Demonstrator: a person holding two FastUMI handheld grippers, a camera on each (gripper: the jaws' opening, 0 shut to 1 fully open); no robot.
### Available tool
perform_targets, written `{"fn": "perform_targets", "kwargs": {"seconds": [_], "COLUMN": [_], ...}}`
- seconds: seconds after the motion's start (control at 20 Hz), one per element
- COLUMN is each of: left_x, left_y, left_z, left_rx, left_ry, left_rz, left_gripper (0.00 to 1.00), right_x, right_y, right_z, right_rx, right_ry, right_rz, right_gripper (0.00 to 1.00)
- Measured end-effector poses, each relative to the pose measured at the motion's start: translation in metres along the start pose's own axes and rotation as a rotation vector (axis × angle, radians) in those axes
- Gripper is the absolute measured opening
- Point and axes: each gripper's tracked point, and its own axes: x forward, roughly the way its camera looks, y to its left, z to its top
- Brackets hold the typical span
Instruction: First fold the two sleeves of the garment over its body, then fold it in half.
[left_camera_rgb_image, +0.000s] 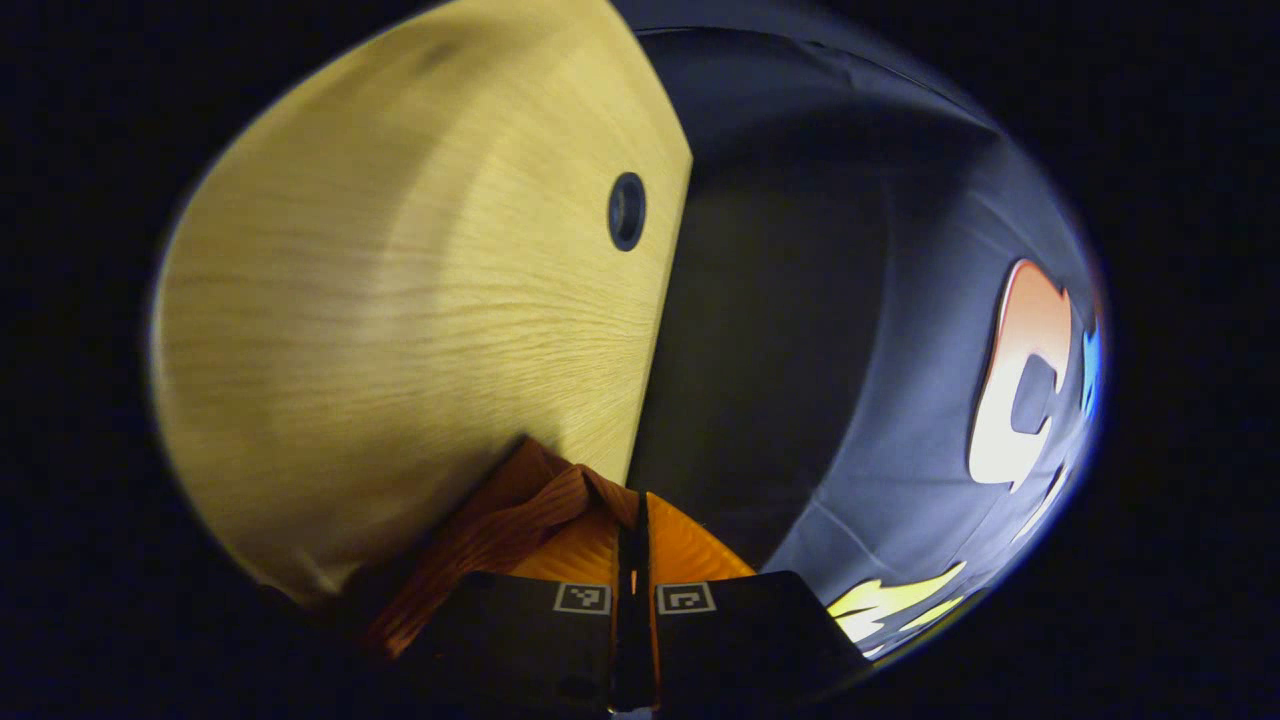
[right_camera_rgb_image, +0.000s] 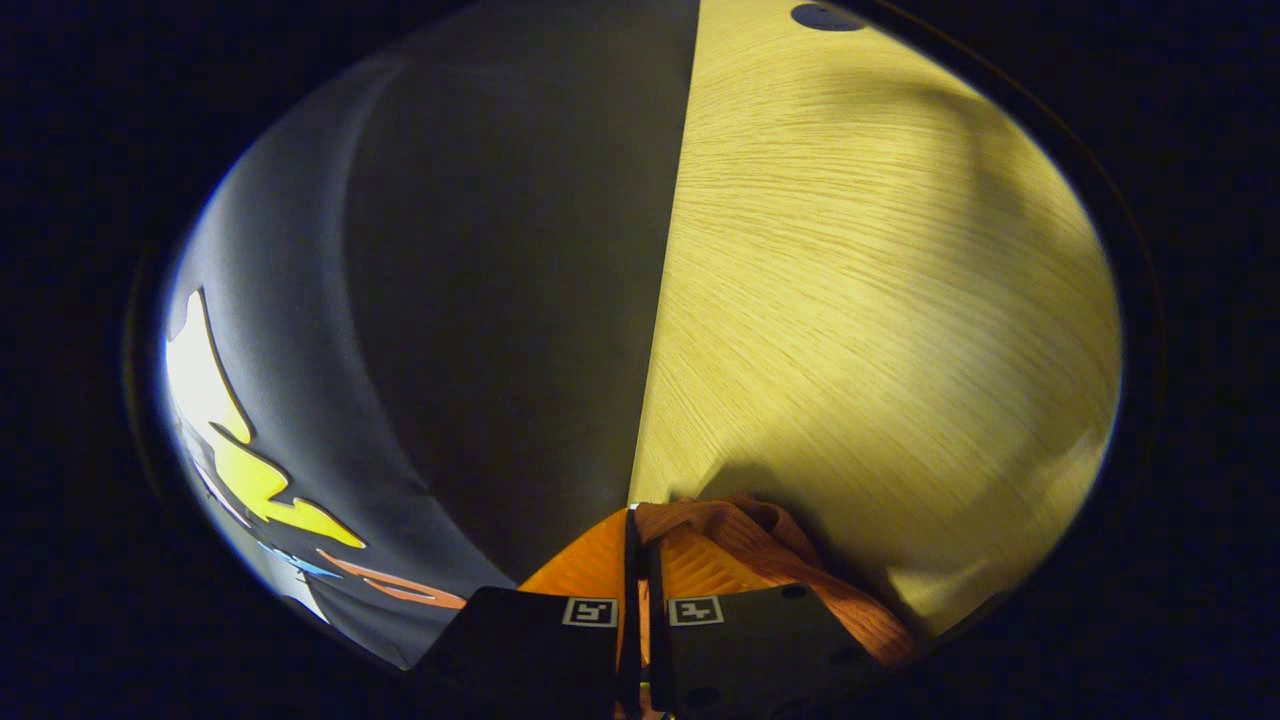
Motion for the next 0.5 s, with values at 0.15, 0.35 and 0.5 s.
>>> {"fn": "perform_targets", "kwargs": {"seconds": [0.15, 0.35, 0.5], "left_x": [-0.001, 0.003, 0.011], "left_y": [0.028, 0.008, -0.018], "left_z": [0.001, -0.007, -0.006], "left_rx": [-0.016, 0.051, 0.02], "left_ry": [0.008, 0.014, -0.021], "left_rz": [-0.02, 0.023, -0.001], "left_gripper": [0.02, 0.04, 0.26], "right_x": [0.003, -0.004, -0.01], "right_y": [0.001, 0.012, 0.028], "right_z": [0.007, 0.017, 0.016], "right_rx": [0.051, 0.073, -0.001], "right_ry": [-0.014, -0.058, -0.086], "right_rz": [0.026, 0.044, 0.009], "right_gripper": [0.04, 0.37, 0.86]}}
